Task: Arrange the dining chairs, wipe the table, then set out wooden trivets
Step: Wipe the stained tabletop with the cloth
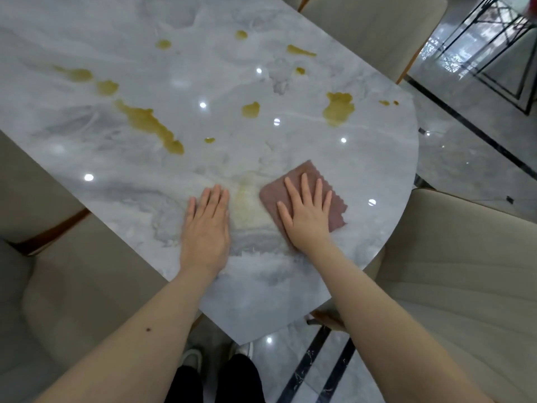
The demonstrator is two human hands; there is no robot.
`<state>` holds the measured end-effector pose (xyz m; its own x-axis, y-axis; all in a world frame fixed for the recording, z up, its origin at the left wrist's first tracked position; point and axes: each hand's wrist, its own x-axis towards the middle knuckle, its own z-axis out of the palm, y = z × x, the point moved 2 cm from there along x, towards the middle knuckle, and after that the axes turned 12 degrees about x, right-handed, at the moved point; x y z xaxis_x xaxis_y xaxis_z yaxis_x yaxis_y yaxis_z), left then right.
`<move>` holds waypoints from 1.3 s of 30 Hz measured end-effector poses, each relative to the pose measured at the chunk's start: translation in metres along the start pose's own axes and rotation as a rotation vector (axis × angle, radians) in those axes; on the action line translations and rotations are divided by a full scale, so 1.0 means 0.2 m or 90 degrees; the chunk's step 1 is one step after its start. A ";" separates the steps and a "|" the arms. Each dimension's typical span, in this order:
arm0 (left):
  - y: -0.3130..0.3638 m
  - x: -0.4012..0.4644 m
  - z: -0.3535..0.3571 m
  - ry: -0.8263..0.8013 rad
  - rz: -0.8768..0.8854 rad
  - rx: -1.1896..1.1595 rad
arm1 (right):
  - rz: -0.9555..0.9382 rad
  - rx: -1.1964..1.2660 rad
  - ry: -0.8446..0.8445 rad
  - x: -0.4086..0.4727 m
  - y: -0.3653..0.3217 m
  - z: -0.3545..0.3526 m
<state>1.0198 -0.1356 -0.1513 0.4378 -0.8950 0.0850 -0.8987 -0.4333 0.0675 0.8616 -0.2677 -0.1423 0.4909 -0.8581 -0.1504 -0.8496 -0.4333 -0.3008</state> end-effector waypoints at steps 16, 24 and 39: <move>-0.01 -0.01 -0.01 0.027 -0.016 -0.071 | 0.000 -0.005 -0.007 -0.10 0.01 0.00; -0.09 -0.02 -0.08 0.042 -0.107 -0.149 | -0.015 0.025 0.001 0.07 -0.41 0.13; -0.23 -0.06 -0.05 -0.095 -0.197 0.052 | 0.014 0.014 -0.010 0.12 -0.46 0.13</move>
<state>1.0568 -0.1033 -0.1450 0.6864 -0.7236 -0.0732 -0.7261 -0.6875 -0.0126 0.9566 -0.2416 -0.1436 0.4750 -0.8630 -0.1722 -0.8559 -0.4075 -0.3184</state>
